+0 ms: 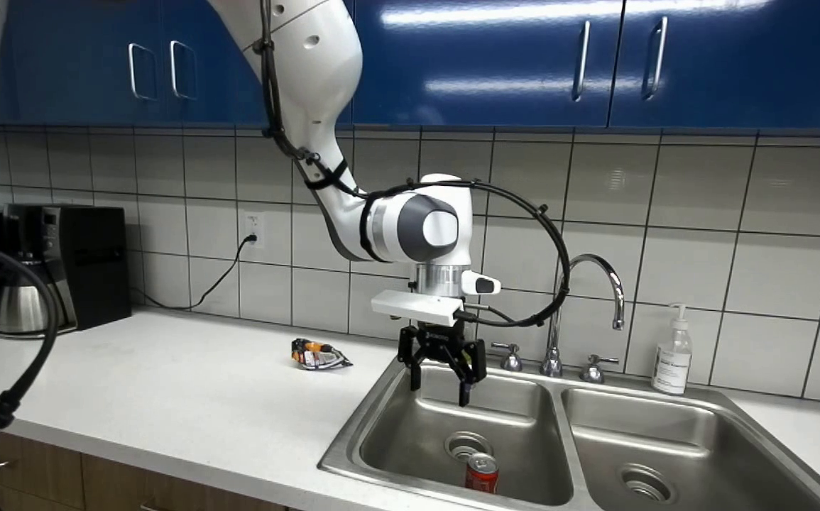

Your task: Remove the can from the sink

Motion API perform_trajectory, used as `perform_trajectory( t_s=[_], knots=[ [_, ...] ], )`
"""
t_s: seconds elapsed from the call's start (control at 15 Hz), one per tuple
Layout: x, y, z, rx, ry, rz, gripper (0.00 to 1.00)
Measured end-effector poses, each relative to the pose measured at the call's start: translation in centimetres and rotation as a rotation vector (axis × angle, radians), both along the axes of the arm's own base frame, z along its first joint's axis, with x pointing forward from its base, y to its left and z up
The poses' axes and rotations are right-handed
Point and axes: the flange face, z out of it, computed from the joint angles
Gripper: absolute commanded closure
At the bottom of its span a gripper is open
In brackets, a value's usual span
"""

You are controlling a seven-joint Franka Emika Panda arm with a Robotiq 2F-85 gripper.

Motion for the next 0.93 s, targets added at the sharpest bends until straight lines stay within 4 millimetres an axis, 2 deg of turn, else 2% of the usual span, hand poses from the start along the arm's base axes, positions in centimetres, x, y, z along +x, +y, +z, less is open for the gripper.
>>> perform_trajectory(
  t_s=[0.93],
  knots=[
    [0.55, -0.14, -0.69, 0.0, 0.005, -0.004, 0.0]
  ],
)
